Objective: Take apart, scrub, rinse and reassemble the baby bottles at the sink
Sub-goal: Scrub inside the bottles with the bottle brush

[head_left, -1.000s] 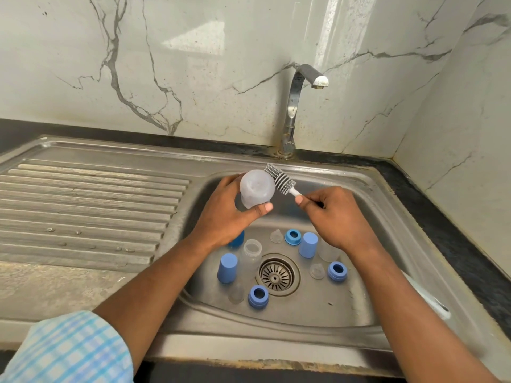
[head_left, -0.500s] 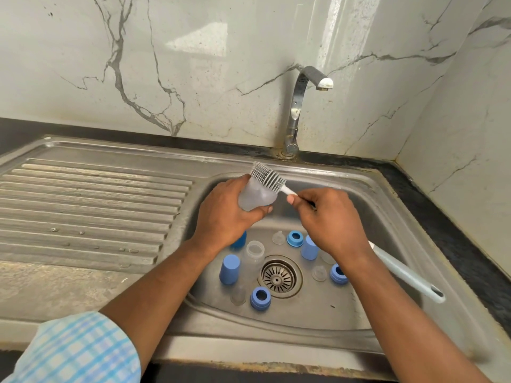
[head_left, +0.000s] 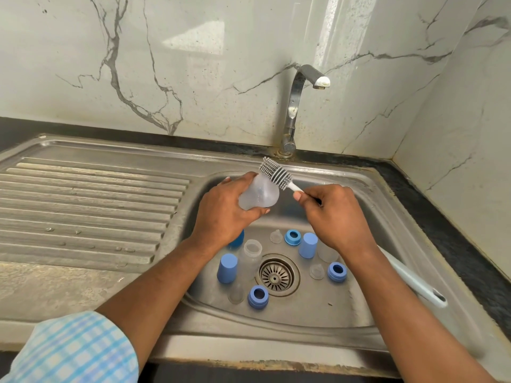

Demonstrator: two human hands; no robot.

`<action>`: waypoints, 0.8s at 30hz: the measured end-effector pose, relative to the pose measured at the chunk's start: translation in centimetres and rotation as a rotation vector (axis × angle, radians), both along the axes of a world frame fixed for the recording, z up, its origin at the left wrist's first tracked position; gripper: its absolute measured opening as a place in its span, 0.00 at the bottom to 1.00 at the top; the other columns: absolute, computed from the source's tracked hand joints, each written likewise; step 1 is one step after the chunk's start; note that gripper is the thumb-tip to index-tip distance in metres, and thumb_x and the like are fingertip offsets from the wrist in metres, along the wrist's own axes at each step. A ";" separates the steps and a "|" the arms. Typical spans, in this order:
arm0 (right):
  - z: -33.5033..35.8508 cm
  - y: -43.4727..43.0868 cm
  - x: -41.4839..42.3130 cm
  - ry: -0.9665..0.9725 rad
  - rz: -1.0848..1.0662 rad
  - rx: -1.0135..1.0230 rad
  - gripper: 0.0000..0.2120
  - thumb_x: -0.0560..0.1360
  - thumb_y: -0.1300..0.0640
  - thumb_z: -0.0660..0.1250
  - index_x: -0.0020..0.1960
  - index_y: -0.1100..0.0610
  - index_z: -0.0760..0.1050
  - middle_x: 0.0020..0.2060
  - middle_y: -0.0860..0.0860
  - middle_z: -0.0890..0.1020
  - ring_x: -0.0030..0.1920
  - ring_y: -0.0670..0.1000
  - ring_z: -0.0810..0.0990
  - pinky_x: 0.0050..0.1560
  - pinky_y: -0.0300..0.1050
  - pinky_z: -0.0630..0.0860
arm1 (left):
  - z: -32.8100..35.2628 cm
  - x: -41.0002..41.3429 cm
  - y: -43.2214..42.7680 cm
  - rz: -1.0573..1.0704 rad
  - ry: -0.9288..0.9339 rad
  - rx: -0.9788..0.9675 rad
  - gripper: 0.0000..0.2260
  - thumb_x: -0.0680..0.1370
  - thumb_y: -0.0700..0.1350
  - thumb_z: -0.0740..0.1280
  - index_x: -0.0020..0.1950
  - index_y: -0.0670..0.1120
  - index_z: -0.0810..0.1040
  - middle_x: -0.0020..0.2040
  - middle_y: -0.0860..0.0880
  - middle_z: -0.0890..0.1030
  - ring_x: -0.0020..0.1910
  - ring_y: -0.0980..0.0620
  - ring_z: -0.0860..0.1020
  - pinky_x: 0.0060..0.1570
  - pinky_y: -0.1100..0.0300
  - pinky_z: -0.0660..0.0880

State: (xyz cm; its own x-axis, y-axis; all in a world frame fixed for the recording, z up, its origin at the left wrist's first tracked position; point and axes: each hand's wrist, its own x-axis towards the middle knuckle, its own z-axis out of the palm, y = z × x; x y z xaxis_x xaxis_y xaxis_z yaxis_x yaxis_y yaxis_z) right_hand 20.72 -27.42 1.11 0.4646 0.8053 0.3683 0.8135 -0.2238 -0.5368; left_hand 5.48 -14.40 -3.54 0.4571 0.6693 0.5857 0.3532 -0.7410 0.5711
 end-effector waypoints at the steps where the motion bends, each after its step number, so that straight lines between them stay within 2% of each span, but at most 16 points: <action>1: 0.1 0.0 -0.1 0.008 0.027 -0.007 0.18 0.80 0.48 0.65 0.35 0.57 0.77 0.21 0.48 0.68 0.23 0.47 0.64 0.28 0.43 0.62 | -0.1 0.0 0.2 0.019 -0.018 -0.025 0.33 0.66 0.55 0.80 0.68 0.48 0.77 0.56 0.49 0.83 0.54 0.49 0.80 0.54 0.51 0.78; 5: 0.1 0.1 -0.8 -0.027 0.084 -0.044 0.17 0.80 0.47 0.65 0.36 0.54 0.77 0.23 0.49 0.70 0.25 0.49 0.65 0.29 0.44 0.62 | -0.3 -0.3 0.9 0.041 -0.047 -0.087 0.35 0.66 0.56 0.80 0.70 0.47 0.76 0.58 0.48 0.83 0.54 0.51 0.80 0.56 0.53 0.78; 8: -0.1 0.3 -0.1 -0.010 -0.018 -0.016 0.17 0.80 0.47 0.65 0.37 0.55 0.79 0.23 0.50 0.73 0.25 0.50 0.67 0.28 0.43 0.63 | -0.1 -0.2 0.3 0.011 0.020 0.004 0.33 0.66 0.57 0.79 0.69 0.49 0.77 0.55 0.48 0.83 0.54 0.47 0.80 0.54 0.52 0.78; 10: -0.1 0.2 0.4 0.005 -0.037 -0.023 0.17 0.80 0.47 0.64 0.39 0.57 0.80 0.24 0.52 0.73 0.25 0.50 0.67 0.28 0.45 0.64 | 0.0 0.1 -0.1 0.005 0.025 0.029 0.32 0.66 0.56 0.80 0.67 0.50 0.78 0.55 0.49 0.83 0.54 0.49 0.79 0.52 0.54 0.78; 12: 0.0 0.1 0.3 0.031 0.017 -0.030 0.18 0.80 0.48 0.65 0.36 0.58 0.78 0.23 0.50 0.70 0.25 0.49 0.64 0.29 0.45 0.63 | 0.1 0.0 0.0 0.006 -0.068 -0.095 0.29 0.65 0.57 0.79 0.65 0.52 0.79 0.52 0.53 0.84 0.50 0.54 0.80 0.49 0.57 0.78; 14: 0.2 -0.1 -0.3 0.045 0.087 -0.052 0.19 0.80 0.48 0.65 0.34 0.57 0.76 0.22 0.48 0.67 0.24 0.47 0.61 0.29 0.45 0.61 | -0.1 -0.2 0.5 0.009 -0.157 -0.210 0.27 0.64 0.62 0.77 0.61 0.55 0.80 0.48 0.55 0.84 0.45 0.56 0.81 0.45 0.55 0.79; 19: 0.4 -0.1 -0.3 0.052 0.078 -0.072 0.16 0.80 0.48 0.65 0.38 0.56 0.80 0.22 0.48 0.69 0.24 0.47 0.63 0.29 0.46 0.63 | -0.3 -0.1 0.6 -0.002 -0.198 -0.245 0.26 0.63 0.63 0.75 0.59 0.56 0.81 0.47 0.56 0.84 0.45 0.56 0.82 0.45 0.52 0.80; 24: 0.4 -0.2 0.2 0.056 -0.036 -0.038 0.18 0.80 0.47 0.65 0.36 0.55 0.78 0.20 0.47 0.68 0.22 0.46 0.63 0.27 0.42 0.62 | -0.2 0.3 -0.2 -0.018 -0.213 -0.168 0.27 0.65 0.56 0.80 0.63 0.56 0.80 0.49 0.58 0.83 0.47 0.58 0.80 0.46 0.64 0.77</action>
State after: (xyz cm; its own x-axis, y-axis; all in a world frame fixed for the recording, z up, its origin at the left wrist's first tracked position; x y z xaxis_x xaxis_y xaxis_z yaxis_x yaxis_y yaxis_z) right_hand 20.96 -27.67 1.46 0.5124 0.8006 0.3106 0.7734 -0.2730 -0.5721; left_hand 5.74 -14.57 -3.70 0.3483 0.7583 0.5511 0.1991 -0.6344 0.7469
